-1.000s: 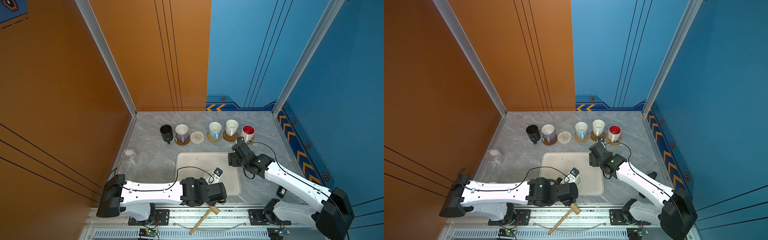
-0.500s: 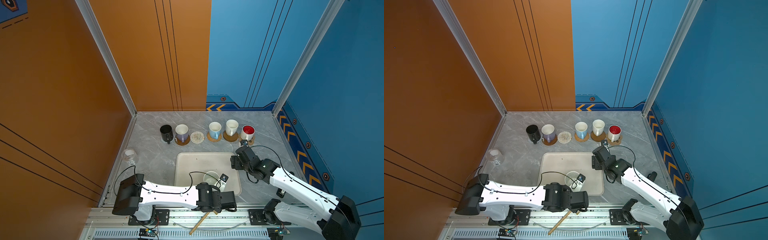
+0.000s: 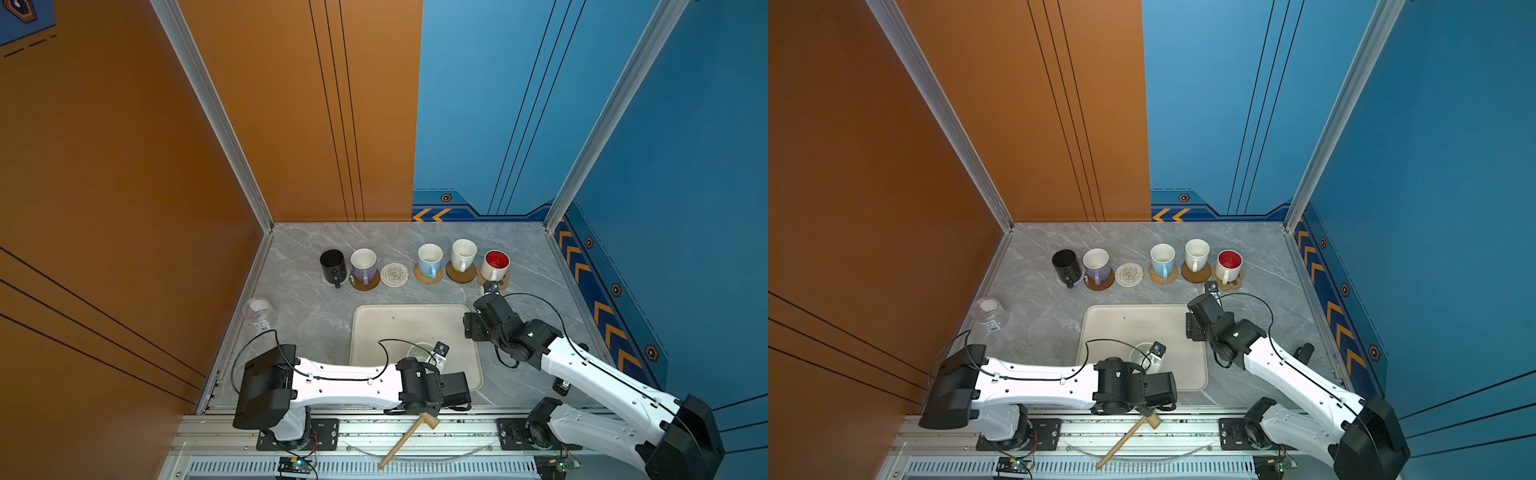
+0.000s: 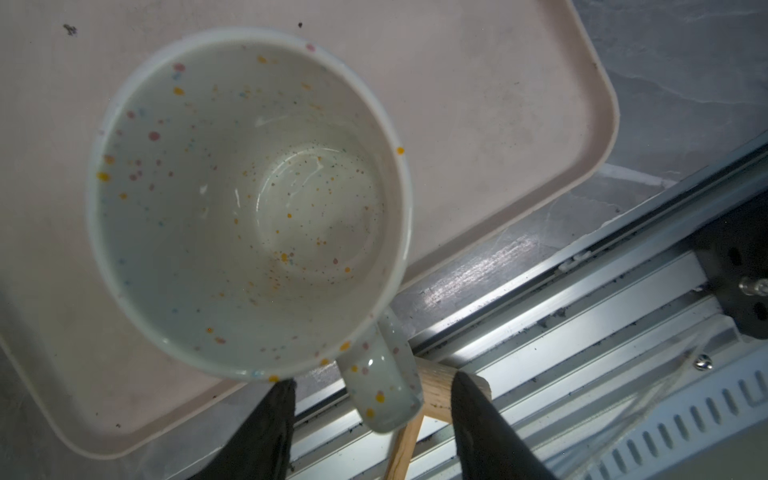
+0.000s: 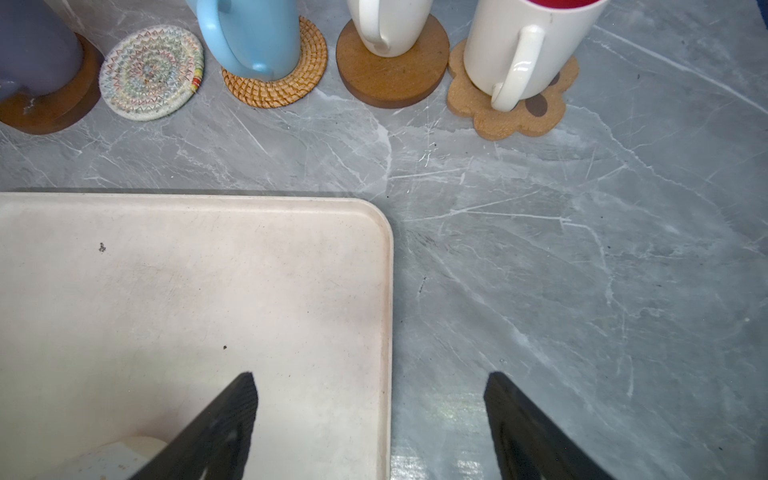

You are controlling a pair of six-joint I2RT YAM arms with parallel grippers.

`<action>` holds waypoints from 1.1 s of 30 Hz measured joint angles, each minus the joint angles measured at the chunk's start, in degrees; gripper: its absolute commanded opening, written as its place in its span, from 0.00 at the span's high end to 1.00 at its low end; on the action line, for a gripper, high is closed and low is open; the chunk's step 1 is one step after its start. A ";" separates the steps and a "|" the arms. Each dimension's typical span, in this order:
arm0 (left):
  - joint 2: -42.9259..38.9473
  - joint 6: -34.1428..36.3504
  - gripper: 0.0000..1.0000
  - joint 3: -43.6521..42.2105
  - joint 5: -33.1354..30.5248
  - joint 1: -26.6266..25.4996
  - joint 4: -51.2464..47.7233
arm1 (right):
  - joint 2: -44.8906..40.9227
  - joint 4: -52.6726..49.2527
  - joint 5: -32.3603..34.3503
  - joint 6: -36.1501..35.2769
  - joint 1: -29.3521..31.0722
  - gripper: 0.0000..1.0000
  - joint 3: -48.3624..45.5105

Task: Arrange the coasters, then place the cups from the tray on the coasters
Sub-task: 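Lower left gripper into the speckled white mug on the tray and grasp it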

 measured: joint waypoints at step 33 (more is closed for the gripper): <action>-0.02 -1.14 0.91 -3.63 -1.01 5.01 -0.70 | -0.48 1.90 -0.04 1.07 -0.96 0.15 -1.79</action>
